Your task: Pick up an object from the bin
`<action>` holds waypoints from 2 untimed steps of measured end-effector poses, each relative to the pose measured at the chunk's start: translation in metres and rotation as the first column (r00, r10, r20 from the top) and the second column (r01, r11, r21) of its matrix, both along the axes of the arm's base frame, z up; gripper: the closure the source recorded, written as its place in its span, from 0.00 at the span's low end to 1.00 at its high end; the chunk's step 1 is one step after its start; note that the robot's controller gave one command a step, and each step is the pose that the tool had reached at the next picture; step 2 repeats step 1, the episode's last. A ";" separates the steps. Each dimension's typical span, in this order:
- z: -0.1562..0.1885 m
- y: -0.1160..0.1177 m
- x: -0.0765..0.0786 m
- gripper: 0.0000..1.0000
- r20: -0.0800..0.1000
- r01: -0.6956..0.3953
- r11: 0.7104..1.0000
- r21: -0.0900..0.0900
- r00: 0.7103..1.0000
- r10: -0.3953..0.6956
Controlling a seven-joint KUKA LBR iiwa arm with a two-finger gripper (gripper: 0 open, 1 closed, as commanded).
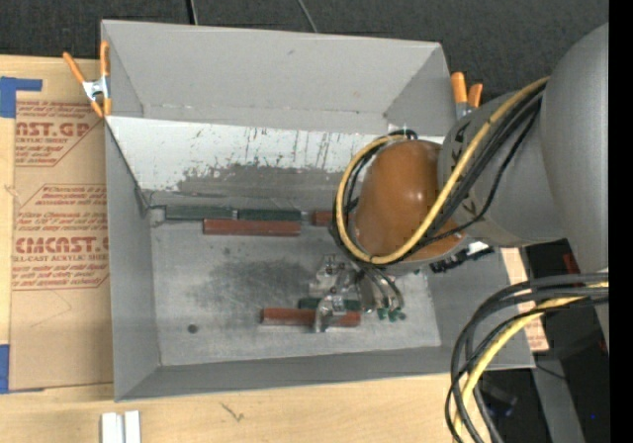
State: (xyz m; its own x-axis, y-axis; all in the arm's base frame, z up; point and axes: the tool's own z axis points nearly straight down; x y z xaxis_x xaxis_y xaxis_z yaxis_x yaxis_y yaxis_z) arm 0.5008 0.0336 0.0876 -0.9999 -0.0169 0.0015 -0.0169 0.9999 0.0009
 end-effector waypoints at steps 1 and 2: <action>0.115 -0.002 0.002 1.00 0.002 0.007 1.000 0.000 1.000 -0.007; 0.115 -0.002 0.002 1.00 0.002 0.007 1.000 0.000 1.000 -0.007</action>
Offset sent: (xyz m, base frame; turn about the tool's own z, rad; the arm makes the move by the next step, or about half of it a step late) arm 0.0000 0.0000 0.0000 0.0000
